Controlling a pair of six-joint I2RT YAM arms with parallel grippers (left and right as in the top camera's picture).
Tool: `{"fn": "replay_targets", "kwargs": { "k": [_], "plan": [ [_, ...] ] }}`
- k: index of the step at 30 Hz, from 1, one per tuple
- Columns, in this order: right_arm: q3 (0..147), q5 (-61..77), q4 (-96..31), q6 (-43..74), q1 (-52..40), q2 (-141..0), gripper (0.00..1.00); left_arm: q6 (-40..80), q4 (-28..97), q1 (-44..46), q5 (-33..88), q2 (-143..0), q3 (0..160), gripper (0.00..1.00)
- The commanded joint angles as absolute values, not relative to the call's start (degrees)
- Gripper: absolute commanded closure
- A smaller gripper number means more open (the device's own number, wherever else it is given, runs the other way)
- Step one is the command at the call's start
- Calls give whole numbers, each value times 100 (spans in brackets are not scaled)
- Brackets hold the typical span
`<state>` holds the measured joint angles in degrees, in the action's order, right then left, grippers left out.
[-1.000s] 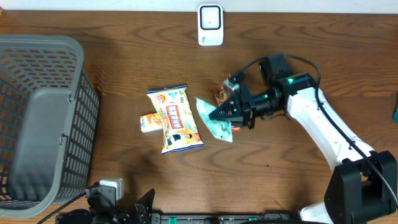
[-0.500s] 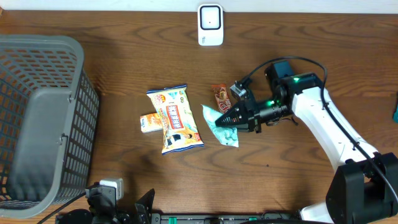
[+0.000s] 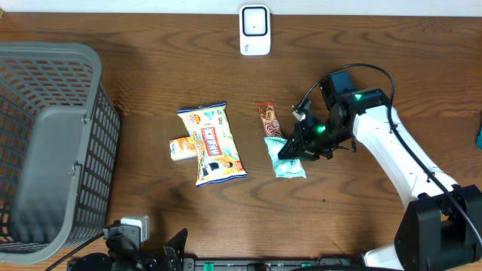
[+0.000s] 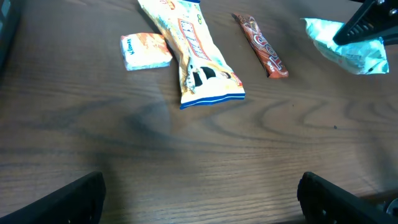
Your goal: Scan the item barcode
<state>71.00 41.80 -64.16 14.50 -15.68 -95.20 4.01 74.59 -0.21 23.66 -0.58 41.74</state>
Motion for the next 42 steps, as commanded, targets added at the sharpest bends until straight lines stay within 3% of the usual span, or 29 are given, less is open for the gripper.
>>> {"fn": "replay_targets", "kwargs": {
  "k": [1,10,17,23,30,42],
  "plan": [
    [7122,3605,-6313,1514,-1708,-9386,99,303,7459,3,2375,-16,4200,2],
    [7122,3118,-5745,1452,-2174,-9386,99,303,7459,3,2375,-16,4200,2],
    [7111,1295,-5116,1466,-2582,-9389,99,305,7459,3,2375,-16,4200,2],
    [7107,412,-3780,1483,-2783,-9467,99,305,7459,3,2375,-16,4200,2],
    [7240,384,-2163,1669,-2493,-10309,99,303,7459,3,2375,-16,4200,2],
    [10466,838,-2340,1675,-2062,-12687,99,303,7459,3,2375,-16,4200,2]
  ]
}}
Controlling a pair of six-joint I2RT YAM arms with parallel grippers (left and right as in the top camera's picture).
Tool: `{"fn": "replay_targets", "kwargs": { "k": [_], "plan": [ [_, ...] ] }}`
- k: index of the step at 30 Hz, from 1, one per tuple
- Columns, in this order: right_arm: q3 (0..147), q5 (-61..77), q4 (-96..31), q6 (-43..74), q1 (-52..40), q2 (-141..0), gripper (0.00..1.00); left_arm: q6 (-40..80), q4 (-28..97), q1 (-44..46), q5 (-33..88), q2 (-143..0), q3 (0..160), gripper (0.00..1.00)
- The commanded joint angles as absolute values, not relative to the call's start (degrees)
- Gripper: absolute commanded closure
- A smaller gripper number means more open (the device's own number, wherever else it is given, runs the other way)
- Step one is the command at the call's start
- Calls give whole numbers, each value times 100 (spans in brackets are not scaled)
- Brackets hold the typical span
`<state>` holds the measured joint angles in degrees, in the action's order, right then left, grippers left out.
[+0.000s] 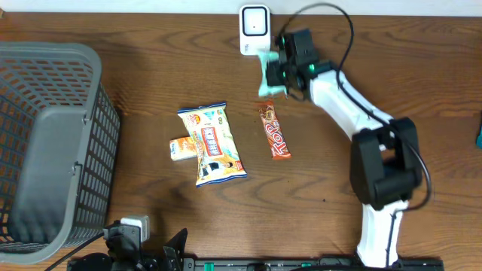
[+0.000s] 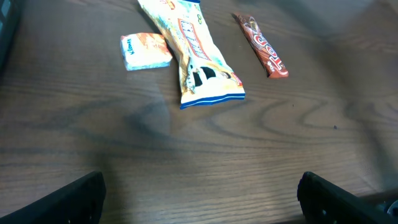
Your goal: Scan the item barcode
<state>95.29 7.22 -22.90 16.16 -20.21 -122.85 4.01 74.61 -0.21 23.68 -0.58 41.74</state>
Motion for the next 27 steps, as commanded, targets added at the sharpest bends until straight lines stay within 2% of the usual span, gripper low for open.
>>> {"fn": "replay_targets", "kwargs": {
  "k": [1,8,19,27],
  "plan": [
    [10663,851,-2335,1699,-2062,-12807,99,303,7459,3,2375,-16,4200,2],
    [11819,838,-2169,1994,-2056,-13640,99,303,7459,3,2375,-16,4200,2],
    [12016,652,-1870,2333,-2060,-13931,99,303,7459,3,2375,-16,4200,2],
    [12261,657,-2602,2523,-1909,-13775,99,305,7459,3,2375,-16,4200,2]
  ]
}}
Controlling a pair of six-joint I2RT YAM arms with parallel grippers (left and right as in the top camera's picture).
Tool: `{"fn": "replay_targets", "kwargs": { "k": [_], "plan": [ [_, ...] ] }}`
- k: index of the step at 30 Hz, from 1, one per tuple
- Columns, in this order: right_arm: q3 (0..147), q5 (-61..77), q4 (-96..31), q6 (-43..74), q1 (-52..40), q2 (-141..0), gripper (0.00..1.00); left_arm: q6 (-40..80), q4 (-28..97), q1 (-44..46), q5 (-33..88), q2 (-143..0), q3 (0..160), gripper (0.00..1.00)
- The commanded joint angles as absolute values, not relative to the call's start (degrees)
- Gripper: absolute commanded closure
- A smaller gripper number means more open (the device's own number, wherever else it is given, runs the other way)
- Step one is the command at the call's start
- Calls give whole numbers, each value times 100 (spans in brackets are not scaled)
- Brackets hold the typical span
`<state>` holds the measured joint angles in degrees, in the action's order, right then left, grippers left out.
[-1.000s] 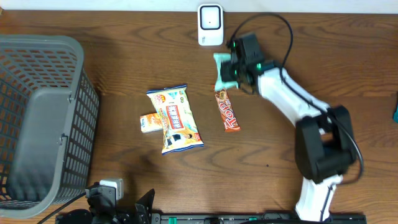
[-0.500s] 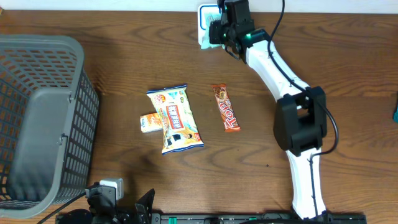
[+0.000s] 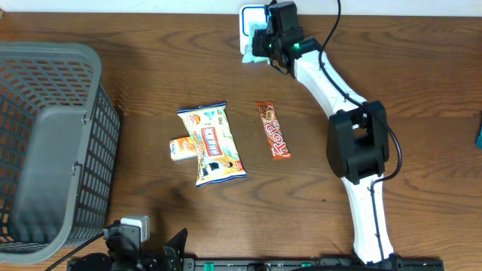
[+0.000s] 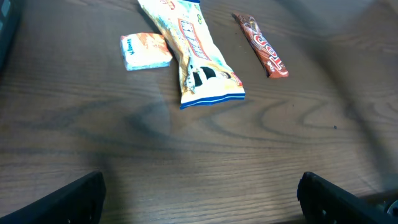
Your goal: Scan the item barcode
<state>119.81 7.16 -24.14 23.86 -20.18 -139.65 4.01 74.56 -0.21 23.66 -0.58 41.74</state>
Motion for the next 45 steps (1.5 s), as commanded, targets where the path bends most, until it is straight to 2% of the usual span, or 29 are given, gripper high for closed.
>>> {"fn": "replay_targets", "kwargs": {
  "k": [1,7,14,18,23,33,37,39,41,43,45],
  "plan": [
    [12274,646,-2755,2510,-1881,-13697,99,305,7459,3,2375,-16,4200,2],
    [12274,274,-3857,2213,-1632,-13006,99,305,7459,3,2375,-16,4200,2],
    [12274,-2311,-5863,2228,-1162,-12300,99,305,7459,1,2375,-16,4200,2],
    [12171,-3564,-6381,2318,-797,-12335,99,303,7459,3,2375,-16,4200,2],
    [11640,-4456,-6298,2635,-126,-12451,99,305,7459,3,2375,-16,4200,2],
    [9627,-4486,-4563,2630,1476,-12495,99,303,7459,3,2375,-16,4200,2],
    [9526,-4449,-4456,2633,1793,-12495,98,305,7459,3,2375,-16,4200,2],
    [9535,-4449,-4453,2633,1870,-12484,86,303,7459,3,2375,-16,4200,2],
    [9537,-4449,-4456,2635,1916,-12481,35,303,7459,3,2375,-16,4200,2],
    [9537,-4464,-4473,2639,1951,-12481,1,303,7459,3,2375,-16,4200,2],
    [9548,-4600,-4591,2921,1977,-12451,1,303,7459,3,2375,-16,4200,2]
  ]
}}
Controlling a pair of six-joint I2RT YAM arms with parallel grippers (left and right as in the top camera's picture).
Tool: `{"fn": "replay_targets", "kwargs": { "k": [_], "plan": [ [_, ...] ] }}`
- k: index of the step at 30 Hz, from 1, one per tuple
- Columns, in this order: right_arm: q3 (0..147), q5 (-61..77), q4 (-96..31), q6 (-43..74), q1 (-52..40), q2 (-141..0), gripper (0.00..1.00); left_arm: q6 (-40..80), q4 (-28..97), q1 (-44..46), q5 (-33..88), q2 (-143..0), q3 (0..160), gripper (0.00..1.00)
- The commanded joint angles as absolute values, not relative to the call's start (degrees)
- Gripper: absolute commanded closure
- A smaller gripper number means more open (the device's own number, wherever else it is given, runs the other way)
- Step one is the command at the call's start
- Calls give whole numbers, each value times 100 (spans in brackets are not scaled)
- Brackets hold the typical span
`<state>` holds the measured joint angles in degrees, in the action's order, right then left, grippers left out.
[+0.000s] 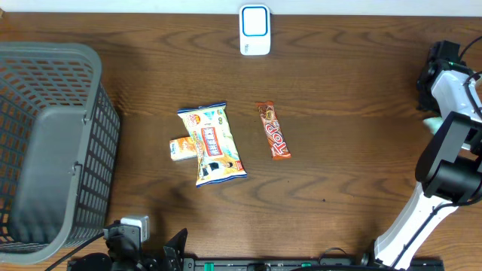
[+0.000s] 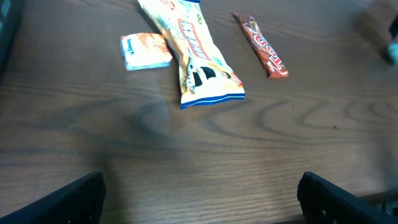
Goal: Scan the item barcode
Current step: 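Move the right gripper over the chocolate bar and grasp it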
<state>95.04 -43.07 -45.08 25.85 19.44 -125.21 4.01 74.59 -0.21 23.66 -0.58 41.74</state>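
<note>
The white barcode scanner [image 1: 254,29] stands at the table's far edge with a blue-lit face. My right gripper [image 1: 431,113] is at the far right edge, well away from the scanner, and a pale teal packet [image 1: 434,123] shows at its tip. That packet appears as a teal blur [image 2: 392,51] at the right edge of the left wrist view. My left gripper [image 2: 202,194] is open low over bare wood at the near edge, nothing between its fingers [image 2: 68,198].
A yellow snack bag [image 1: 211,144], a small orange packet [image 1: 179,148] and a brown chocolate bar [image 1: 273,130] lie mid-table. A grey mesh basket [image 1: 90,98] fills the left side. A teal object [image 1: 479,138] sits at the right edge.
My right gripper was at the scanner with the teal packet held in front of it. Now it is at the far right edge of the table with the packet. The left arm stayed put.
My right gripper was on the teal packet lying beside the chocolate bar. It then held the packet just right of the scanner, then directly at the scanner's face. Now arm and packet are at the table's far right edge. The other three items never moved.
</note>
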Motion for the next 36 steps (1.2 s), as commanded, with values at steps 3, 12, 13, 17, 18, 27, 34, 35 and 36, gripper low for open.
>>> {"fn": "replay_targets", "kwargs": {
  "k": [3,12,13,17,18,27,34,35,36],
  "plan": [
    [9594,-4700,-4893,3496,1992,-12304,1,303,7459,3,2375,-16,4200,2],
    [9616,-3343,-5133,3638,1675,-11100,1,303,7459,3,2375,-16,4200,2],
    [9616,-3096,-5234,3640,1619,-10965,1,303,7459,3,2375,-16,4200,2],
    [9616,-1868,-5599,3640,1199,-10449,1,305,7459,3,2375,-16,4200,2],
    [9616,-1678,-5647,3640,1068,-10388,1,305,7459,3,2375,-16,4200,2],
    [9428,-1098,-5833,3470,-906,-10506,1,303,7459,3,2375,-16,4200,2],
    [8858,-1103,-4923,2711,-2394,-10958,6,303,7459,3,2375,-16,4200,2],
    [8805,-1111,-4788,2576,-2550,-11034,9,303,7459,3,2375,-16,4200,2],
    [8774,-1142,-4687,2491,-2661,-11098,11,305,7459,3,2375,-16,4200,2]
  ]
}}
